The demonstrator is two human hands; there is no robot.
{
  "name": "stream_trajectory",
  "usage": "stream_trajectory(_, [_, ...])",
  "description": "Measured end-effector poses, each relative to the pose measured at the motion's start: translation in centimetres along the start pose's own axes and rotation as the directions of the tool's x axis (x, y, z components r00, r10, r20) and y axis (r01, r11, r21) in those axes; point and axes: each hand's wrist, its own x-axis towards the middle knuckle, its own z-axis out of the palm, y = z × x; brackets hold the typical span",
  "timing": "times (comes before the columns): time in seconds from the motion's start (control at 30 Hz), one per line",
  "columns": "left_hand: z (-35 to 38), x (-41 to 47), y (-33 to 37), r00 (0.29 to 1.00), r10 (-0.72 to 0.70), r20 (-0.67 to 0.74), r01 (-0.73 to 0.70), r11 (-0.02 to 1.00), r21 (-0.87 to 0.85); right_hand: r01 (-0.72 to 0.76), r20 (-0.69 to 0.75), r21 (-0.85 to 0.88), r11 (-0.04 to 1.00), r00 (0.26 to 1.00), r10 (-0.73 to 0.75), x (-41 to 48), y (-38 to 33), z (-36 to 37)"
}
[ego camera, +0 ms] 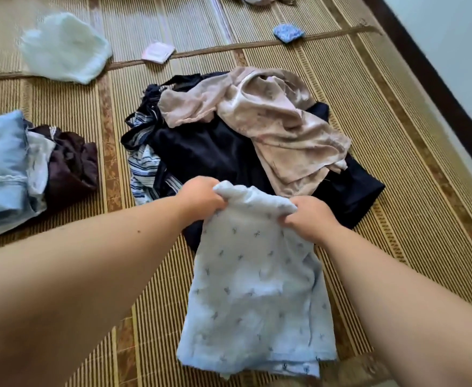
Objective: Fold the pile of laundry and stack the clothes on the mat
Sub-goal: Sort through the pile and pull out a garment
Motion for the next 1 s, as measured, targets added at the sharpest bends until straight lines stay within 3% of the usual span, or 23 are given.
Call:
stream_trajectory(0.1, [-2.3,-0.7,1.5,0.969,0.177,-0.17,-0.172,0.984,0.047,0.118,-0.258,0.123,0.985,0.962,-0.083,-1.6,-1.0,-1.8])
stream_trajectory(0.23, [-3.3,-3.5,1.0,0.809,0.483,-0.334,-0.463,0.875,0.142,0.302,-0.436,0.051,0.952,0.864,-0.251,-5.0,-2.0,-2.6])
stream_trajectory(0.33, [-2.3,-6.4,-1.6,0.695,0.689,-0.206,-0.593,0.711,0.378,0.427,-0.428,-0.135,0.894,0.789,-0.441,-7.6,-1.6,-0.7])
stream_trajectory(0.43, [-0.3,-8.9,-5.1,0.654,0.755,0.05,-0.666,0.543,0.512,0.5,-0.341,-0.308,0.809,0.736,-0.585,-10.1,-0.8,2.7])
stream_trajectory(0.47, [0.5,-9.6,-6.3,0.676,0.723,0.144,-0.667,0.516,0.538,0.512,-0.28,-0.322,0.796,0.752,-0.597,-10.8,-0.3,3.9])
stream_trajectory(0.53, [2.3,-10.8,-8.5,0.743,0.596,0.306,-0.646,0.518,0.561,0.483,-0.065,-0.292,0.826,0.851,-0.521,-12.2,0.3,6.2])
stream_trajectory(0.63, [4.7,-11.5,-10.1,0.783,0.365,0.504,-0.609,0.62,0.496,0.273,0.205,-0.231,0.934,0.952,-0.227,-13.4,1.2,9.1])
stream_trajectory(0.7, [5.6,-11.6,-10.0,0.777,0.316,0.544,-0.592,0.662,0.461,0.092,0.199,-0.138,0.986,0.978,-0.064,-13.5,0.8,10.1])
stream_trajectory(0.77, [6.2,-11.2,-9.1,0.844,0.315,0.435,-0.49,0.782,0.385,0.009,-0.028,-0.033,0.999,1.0,-0.009,-13.1,-0.1,10.6])
stream_trajectory(0.83, [6.6,-10.0,-7.8,0.941,0.222,0.257,-0.289,0.921,0.261,-0.072,-0.201,0.108,0.992,0.975,0.092,-12.0,-1.7,10.9])
stream_trajectory(0.87, [6.9,-9.2,-7.2,0.973,0.142,0.182,-0.179,0.961,0.209,-0.14,-0.185,0.202,0.969,0.967,0.178,-11.3,-2.5,11.1])
stream_trajectory(0.93, [7.3,-7.9,-6.4,0.995,-0.06,0.084,0.052,0.994,0.091,-0.373,0.012,0.358,0.856,0.918,0.395,-9.8,-3.7,11.3])
stream_trajectory(1.0, [7.6,-7.0,-6.6,0.97,-0.23,0.072,0.232,0.973,-0.014,-0.576,0.212,0.337,0.745,0.817,0.536,-8.5,-3.9,11.6])
